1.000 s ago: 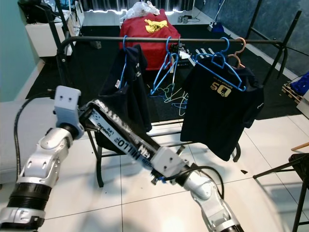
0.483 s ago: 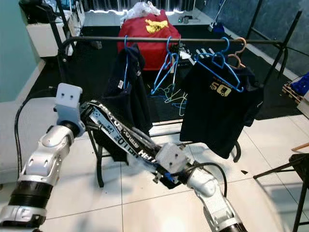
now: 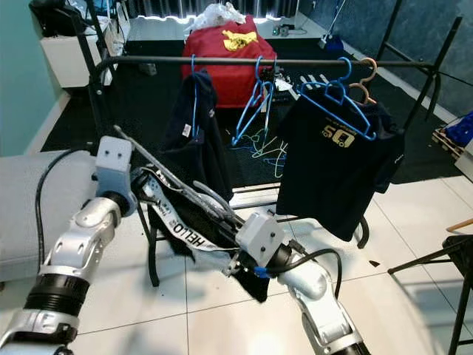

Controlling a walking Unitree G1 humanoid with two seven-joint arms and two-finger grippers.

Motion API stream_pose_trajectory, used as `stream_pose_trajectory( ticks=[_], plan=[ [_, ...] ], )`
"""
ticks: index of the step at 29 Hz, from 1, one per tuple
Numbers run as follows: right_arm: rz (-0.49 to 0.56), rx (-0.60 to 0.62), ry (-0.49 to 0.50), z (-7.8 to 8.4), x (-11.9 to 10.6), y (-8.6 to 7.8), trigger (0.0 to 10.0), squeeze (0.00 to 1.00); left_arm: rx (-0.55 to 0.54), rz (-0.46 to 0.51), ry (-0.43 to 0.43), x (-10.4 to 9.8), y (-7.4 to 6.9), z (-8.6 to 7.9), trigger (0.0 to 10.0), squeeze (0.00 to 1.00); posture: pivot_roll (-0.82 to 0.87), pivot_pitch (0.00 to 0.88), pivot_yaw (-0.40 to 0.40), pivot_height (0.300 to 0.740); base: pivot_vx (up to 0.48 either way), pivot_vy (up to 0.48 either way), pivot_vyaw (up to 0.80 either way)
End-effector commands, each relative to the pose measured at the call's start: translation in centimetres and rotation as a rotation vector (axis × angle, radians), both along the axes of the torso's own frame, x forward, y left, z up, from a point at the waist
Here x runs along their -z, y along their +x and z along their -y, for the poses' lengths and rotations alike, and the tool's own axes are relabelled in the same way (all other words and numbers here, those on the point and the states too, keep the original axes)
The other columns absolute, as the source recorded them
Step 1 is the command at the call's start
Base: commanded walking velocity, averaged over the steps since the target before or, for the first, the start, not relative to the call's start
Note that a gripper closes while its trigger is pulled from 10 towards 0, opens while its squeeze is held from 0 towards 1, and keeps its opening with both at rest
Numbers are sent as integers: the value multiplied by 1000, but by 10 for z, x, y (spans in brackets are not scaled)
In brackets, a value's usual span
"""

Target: Hang hanger

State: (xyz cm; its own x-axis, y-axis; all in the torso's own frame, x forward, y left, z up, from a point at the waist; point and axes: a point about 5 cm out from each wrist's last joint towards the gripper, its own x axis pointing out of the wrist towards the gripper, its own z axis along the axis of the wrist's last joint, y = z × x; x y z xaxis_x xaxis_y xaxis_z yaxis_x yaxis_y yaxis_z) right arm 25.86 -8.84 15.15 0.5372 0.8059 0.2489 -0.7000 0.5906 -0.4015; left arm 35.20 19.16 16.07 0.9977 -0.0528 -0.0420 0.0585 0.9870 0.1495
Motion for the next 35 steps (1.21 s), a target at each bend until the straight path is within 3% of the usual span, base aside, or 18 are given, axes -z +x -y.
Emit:
stream_pose_trajectory(
  ticks=[1,5,8,10,11,13,14,16,17,19,25,26,27,29,32,33,34,35],
  plan=[
    [2,-21,6,-2,-3,-2,10000,0,-9,3,7,-2,2,0,0,0,47,45,-1,740,0,0,0],
    [19,48,43,2,-10,6,10000,0,28,-6,31,1,2,4,0,0,43,46,6,740,0,0,0],
    [83,259,206,22,-39,29,10000,0,189,0,40,6,-8,20,0,0,36,52,3,740,0,0,0],
    [83,259,206,22,-39,29,10000,0,189,0,40,6,-8,20,0,0,36,52,3,740,0,0,0],
    [93,355,242,33,-45,38,10000,0,316,28,-51,0,-20,36,0,0,40,55,-4,740,0,0,0],
    [93,355,242,33,-45,38,10000,0,316,28,-51,0,-20,36,0,0,40,55,-4,740,0,0,0],
    [110,412,248,39,-47,43,10000,0,431,58,-173,-10,-32,52,0,0,43,57,-7,740,0,0,0],
    [110,412,248,39,-47,43,10000,0,431,58,-173,-10,-32,52,0,0,43,57,-7,740,0,0,0],
    [108,435,239,41,-47,47,10000,0,519,87,-281,-22,-42,65,0,0,41,58,-7,740,0,0,0],
    [98,424,236,39,-46,48,10000,0,590,72,-341,-29,-52,79,0,0,44,59,-9,740,0,0,0],
    [123,356,155,27,-42,45,10000,0,602,32,-480,-38,-54,97,0,0,39,55,-9,740,0,0,0],
    [116,350,141,26,-39,45,10000,0,581,66,-638,-51,-50,97,0,0,40,51,-10,740,0,0,0],
    [116,350,141,26,-39,45,10000,0,581,66,-638,-51,-50,97,0,0,40,51,-10,740,0,0,0],
    [94,360,157,25,-38,47,10000,0,573,110,-790,-66,-47,95,0,0,40,45,-10,740,0,0,0],
    [91,372,177,26,-39,48,10000,0,584,107,-757,-66,-47,92,0,0,42,43,-10,740,0,0,0],
    [85,380,189,27,-40,49,10000,0,595,78,-638,-59,-49,91,0,0,42,42,-9,740,0,0,0],
    [85,380,189,27,-40,49,10000,0,595,78,-638,-59,-49,91,0,0,42,42,-9,740,0,0,0],
    [34,396,201,28,-37,53,10000,0,592,14,-451,-43,-51,87,0,0,41,42,-7,740,0,0,0]
  ],
)
